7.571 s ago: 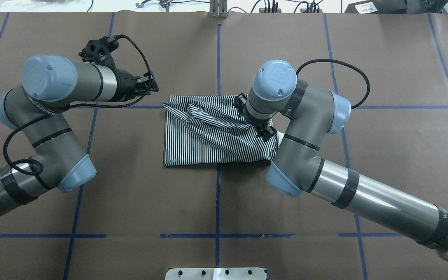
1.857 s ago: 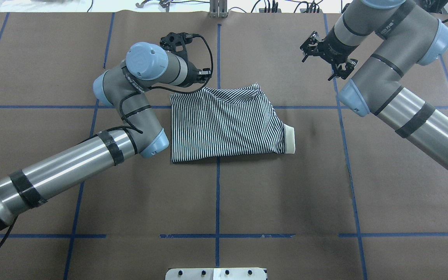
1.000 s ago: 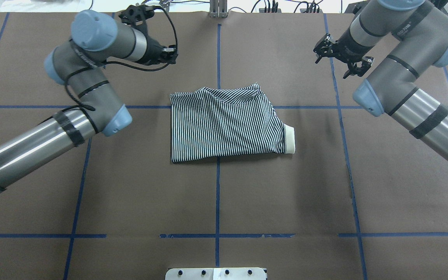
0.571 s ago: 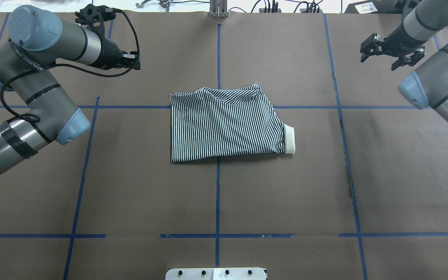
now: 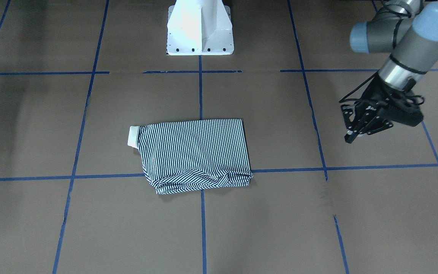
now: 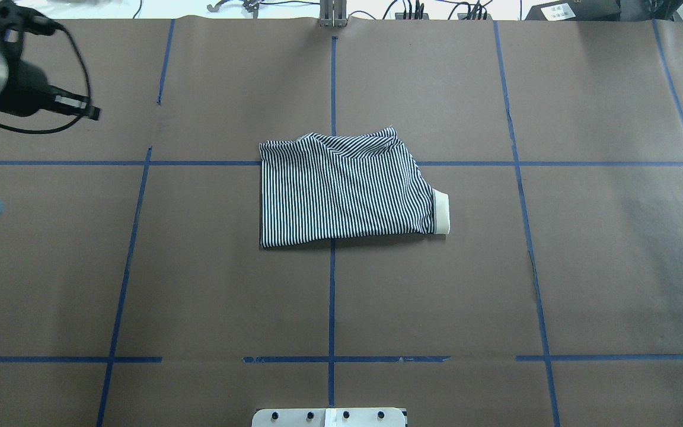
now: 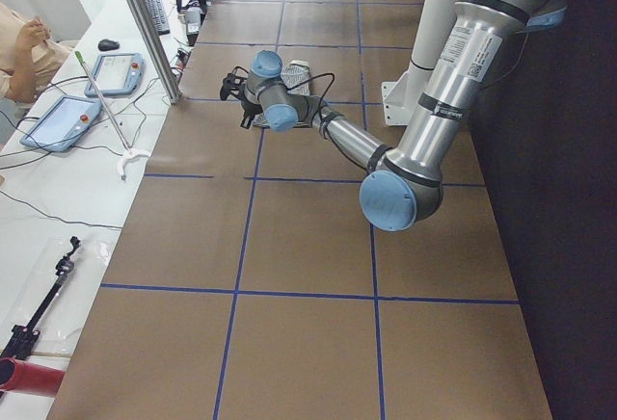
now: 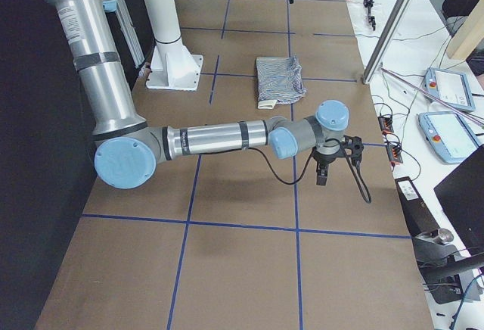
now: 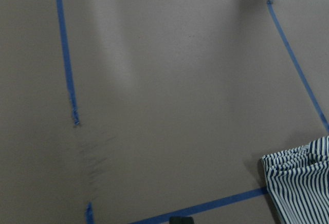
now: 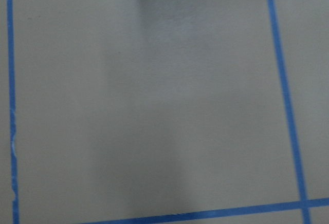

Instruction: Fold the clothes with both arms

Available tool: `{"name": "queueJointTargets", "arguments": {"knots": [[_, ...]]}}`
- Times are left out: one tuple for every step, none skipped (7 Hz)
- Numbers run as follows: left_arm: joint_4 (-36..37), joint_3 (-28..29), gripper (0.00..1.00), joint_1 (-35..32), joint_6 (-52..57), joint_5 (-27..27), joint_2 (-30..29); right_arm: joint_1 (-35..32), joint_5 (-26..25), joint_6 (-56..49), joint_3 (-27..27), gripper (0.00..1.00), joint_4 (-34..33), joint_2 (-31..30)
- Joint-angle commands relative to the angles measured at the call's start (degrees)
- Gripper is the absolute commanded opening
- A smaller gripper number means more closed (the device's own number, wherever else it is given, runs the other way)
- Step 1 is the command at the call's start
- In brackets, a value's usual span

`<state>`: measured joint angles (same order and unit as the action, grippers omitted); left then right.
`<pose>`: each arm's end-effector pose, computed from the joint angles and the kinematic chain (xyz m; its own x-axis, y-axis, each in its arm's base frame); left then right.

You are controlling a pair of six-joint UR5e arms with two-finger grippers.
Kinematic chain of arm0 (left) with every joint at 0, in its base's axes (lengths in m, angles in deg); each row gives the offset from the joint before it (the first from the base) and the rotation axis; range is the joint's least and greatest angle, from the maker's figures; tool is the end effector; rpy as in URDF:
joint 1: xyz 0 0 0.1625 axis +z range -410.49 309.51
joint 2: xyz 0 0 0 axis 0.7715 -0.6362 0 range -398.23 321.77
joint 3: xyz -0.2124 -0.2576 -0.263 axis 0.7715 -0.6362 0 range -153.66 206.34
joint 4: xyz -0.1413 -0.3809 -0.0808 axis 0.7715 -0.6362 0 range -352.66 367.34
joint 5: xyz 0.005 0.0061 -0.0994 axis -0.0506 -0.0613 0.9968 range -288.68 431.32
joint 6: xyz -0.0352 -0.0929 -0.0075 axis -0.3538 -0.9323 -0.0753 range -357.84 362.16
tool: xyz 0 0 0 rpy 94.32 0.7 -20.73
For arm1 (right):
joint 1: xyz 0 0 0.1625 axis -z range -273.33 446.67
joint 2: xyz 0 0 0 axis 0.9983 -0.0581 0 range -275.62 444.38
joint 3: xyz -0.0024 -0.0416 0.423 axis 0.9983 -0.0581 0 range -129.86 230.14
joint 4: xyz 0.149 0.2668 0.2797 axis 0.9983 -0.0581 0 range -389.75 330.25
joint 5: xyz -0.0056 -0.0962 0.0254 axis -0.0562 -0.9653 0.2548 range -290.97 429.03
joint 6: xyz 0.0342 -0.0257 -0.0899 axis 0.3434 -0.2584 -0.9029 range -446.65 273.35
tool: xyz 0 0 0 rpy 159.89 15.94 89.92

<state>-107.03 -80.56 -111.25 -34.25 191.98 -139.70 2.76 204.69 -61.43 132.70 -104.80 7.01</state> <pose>0.2007 -0.5273 0.3652 0.6202 0.3093 -0.7209 0.0900 0.8848 0.4571 -0.0021 -0.6043 0.5727 0.6476 0.1091 0.7542 -0.1949 0.9805 0.0255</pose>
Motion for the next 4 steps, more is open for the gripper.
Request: {"name": "queueJointTargets", "arguments": {"knots": [[4.74, -5.69, 0.0, -12.47, 18.56, 4.31, 9.52, -8.61, 1.54, -16.37, 4.25, 1.0, -0.8, -9.25], [9.29, -3.52, 0.02, -18.37, 29.62, 4.32, 10.06, -9.08, 1.54, -18.53, 6.01, 1.0, -0.8, -11.81], [16.03, 0.25, 0.42, -25.21, 40.17, 4.5, 9.46, -8.39, 1.27, -19.94, 6.29, 1.0, -0.8, -13.49], [21.5, 5.16, 0.99, -26.41, 45.06, 4.32, 9.37, -6.46, 0.75, -21.0, 6.03, 1.0, -0.8, -13.51]]}}
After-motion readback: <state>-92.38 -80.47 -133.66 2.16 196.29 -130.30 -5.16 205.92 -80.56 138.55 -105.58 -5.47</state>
